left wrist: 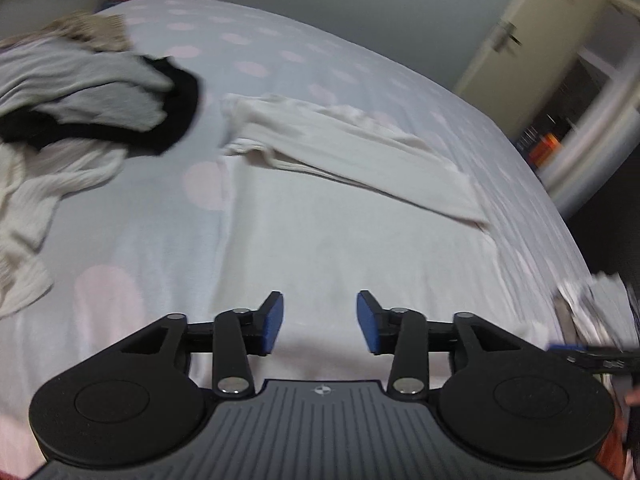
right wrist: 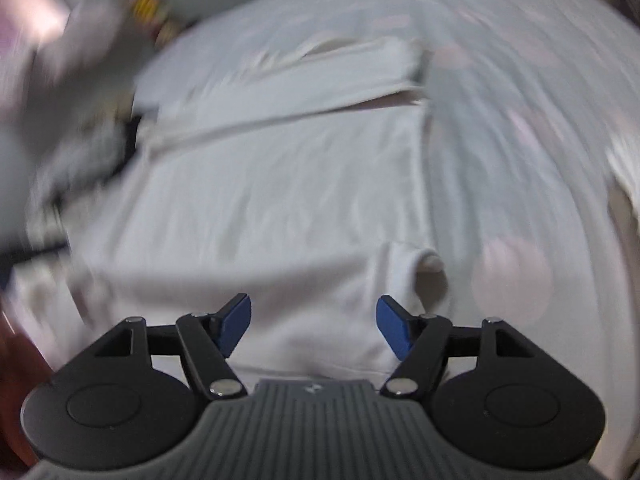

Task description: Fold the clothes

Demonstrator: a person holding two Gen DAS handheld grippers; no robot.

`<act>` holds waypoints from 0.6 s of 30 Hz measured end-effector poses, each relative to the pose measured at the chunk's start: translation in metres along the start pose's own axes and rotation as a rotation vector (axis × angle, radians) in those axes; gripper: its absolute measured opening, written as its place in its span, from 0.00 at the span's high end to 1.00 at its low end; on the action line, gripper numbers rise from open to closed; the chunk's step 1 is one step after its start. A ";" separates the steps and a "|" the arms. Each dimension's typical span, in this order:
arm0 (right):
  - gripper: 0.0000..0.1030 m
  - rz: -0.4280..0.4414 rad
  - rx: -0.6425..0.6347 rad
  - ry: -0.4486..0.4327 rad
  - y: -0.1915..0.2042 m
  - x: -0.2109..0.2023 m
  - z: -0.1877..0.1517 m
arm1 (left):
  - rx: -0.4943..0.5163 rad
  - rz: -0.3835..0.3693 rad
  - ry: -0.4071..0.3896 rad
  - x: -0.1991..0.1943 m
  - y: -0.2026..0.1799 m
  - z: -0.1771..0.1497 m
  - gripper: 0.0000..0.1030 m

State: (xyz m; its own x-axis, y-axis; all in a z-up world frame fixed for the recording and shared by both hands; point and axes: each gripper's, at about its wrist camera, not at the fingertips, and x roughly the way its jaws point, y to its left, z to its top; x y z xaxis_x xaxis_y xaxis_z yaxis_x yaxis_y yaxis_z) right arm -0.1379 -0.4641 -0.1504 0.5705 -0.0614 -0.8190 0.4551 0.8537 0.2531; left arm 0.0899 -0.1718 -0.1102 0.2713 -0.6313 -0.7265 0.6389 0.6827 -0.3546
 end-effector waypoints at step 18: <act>0.38 -0.178 -0.726 0.217 0.050 0.036 -0.033 | 0.919 0.059 0.459 0.028 -0.049 -0.047 0.61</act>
State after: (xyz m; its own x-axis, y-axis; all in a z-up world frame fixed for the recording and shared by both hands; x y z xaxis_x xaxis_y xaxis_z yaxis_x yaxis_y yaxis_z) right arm -0.1174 -0.4064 -0.1844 0.3501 -0.1901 -0.9172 -0.0778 0.9699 -0.2307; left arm 0.0323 -0.2051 -0.1408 0.1420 -0.2728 -0.9515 0.9899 0.0407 0.1361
